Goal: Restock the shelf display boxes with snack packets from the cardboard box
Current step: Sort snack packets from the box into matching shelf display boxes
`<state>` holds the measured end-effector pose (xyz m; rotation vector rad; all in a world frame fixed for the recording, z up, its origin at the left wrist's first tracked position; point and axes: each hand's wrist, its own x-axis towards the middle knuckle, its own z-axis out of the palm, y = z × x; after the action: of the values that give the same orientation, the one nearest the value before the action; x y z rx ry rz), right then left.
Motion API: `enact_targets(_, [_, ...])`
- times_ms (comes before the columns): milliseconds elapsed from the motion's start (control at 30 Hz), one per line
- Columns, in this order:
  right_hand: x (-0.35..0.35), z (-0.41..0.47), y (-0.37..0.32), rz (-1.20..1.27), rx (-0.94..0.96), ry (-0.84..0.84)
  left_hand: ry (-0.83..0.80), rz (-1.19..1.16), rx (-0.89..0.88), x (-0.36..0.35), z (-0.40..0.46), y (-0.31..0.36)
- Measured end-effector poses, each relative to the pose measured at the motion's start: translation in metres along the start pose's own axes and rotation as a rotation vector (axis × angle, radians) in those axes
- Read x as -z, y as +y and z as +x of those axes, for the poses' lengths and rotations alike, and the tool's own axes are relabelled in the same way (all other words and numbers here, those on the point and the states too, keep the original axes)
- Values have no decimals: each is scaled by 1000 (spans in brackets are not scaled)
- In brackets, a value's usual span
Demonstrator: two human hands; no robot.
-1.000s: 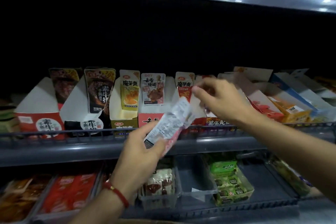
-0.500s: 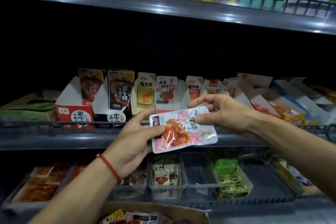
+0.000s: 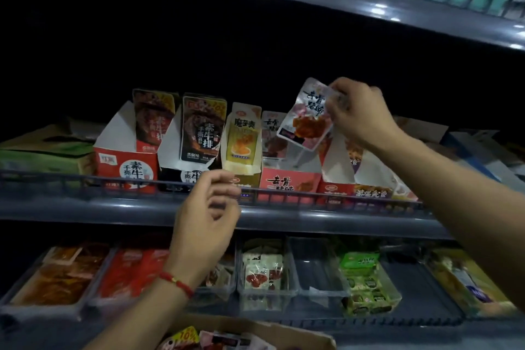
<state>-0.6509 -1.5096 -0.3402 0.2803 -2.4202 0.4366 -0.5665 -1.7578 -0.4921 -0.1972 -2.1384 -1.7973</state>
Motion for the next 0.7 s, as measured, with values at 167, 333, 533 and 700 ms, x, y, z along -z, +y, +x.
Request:
enact_targets(167, [-70,34,0,-120,-188,-179,-25,135,-79,19,-2,-28])
enact_targets(333, [-118,43,5,-187,-250,-264,-48,258,-139,30,2,-38])
enact_targets(533, [-127,45,6,-302,-242,-287,-69,221,-96,39,4,-39])
enact_targets(700, [-122,51,14,-192,-169,-127,-69,212,-66,42,3,-39])
